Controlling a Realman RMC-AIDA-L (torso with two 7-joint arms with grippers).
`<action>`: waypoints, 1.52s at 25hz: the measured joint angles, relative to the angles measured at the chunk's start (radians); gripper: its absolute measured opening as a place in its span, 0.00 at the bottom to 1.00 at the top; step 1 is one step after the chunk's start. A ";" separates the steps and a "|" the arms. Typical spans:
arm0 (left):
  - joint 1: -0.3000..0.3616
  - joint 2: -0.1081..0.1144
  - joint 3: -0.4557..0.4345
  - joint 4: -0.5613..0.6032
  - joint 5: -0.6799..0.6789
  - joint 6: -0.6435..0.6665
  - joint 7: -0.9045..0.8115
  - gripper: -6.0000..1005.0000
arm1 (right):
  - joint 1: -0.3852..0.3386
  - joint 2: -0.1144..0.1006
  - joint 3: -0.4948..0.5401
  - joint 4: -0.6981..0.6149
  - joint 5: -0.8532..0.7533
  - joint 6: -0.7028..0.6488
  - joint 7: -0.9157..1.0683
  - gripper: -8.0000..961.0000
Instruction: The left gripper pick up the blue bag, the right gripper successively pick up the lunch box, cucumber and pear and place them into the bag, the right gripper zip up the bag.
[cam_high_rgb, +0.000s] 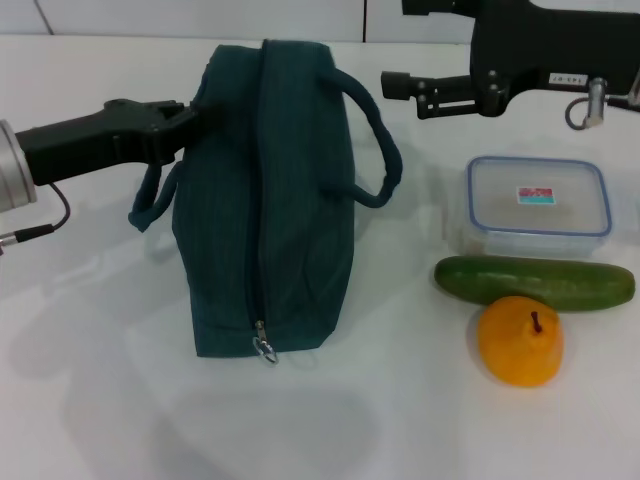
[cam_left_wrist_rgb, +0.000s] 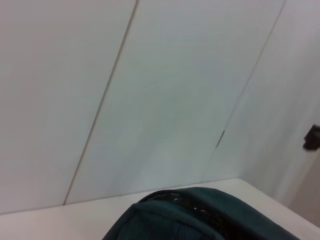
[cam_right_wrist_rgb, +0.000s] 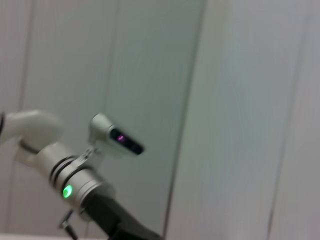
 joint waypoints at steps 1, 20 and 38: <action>-0.001 0.001 0.000 -0.007 0.000 -0.002 0.005 0.06 | -0.016 0.014 0.021 0.002 0.001 0.000 0.000 0.91; -0.023 0.003 0.047 -0.033 0.031 0.004 0.111 0.06 | -0.331 0.094 0.125 0.711 0.888 -0.266 0.022 0.91; -0.068 -0.005 0.052 -0.117 0.073 0.006 0.212 0.06 | -0.343 0.095 0.110 0.761 0.702 -0.020 0.317 0.91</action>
